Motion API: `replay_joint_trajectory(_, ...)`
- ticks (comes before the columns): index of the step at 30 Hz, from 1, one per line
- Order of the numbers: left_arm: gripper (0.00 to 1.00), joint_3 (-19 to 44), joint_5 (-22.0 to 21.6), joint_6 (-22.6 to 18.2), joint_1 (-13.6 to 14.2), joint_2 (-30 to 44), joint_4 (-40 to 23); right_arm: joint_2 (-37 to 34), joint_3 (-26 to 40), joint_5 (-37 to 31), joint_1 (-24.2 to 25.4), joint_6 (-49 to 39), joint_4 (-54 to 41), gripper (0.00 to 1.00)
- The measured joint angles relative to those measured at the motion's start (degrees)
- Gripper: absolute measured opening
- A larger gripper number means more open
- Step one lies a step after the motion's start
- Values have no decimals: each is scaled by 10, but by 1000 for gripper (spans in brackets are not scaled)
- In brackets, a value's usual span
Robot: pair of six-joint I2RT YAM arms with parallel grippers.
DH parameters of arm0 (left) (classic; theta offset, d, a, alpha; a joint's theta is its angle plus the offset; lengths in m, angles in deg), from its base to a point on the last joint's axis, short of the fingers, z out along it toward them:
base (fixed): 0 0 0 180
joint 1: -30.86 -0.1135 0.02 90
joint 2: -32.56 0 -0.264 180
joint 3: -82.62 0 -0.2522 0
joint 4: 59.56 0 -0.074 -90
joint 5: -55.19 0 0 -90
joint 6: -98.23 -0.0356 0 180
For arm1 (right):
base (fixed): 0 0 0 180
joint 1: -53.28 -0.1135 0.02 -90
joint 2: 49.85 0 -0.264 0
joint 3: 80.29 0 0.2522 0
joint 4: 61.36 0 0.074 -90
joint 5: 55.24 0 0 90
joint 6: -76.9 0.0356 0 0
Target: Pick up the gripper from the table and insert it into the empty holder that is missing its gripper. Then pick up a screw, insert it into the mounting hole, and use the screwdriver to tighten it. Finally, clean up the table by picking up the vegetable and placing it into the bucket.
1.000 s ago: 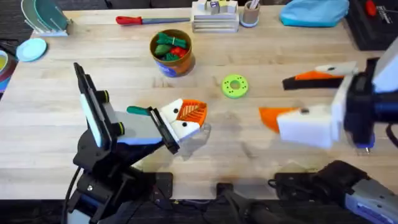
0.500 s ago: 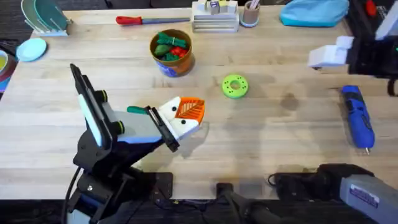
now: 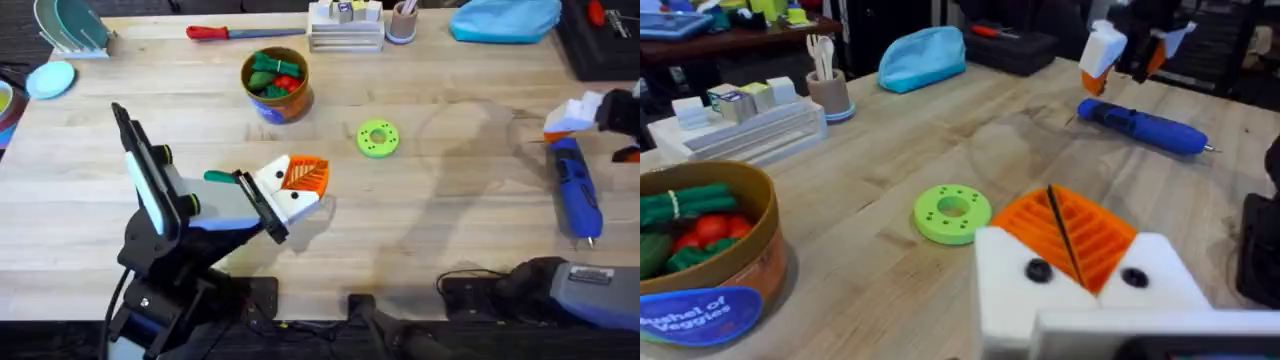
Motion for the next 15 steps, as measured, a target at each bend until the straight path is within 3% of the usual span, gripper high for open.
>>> replay_joint_trajectory(7,5,0,0,0,0,0,0,-92,0,36,33,-79,18,991)
replay_joint_trajectory(15,5,0,0,0,0,0,0,-138,0,23,34,-142,58,991)
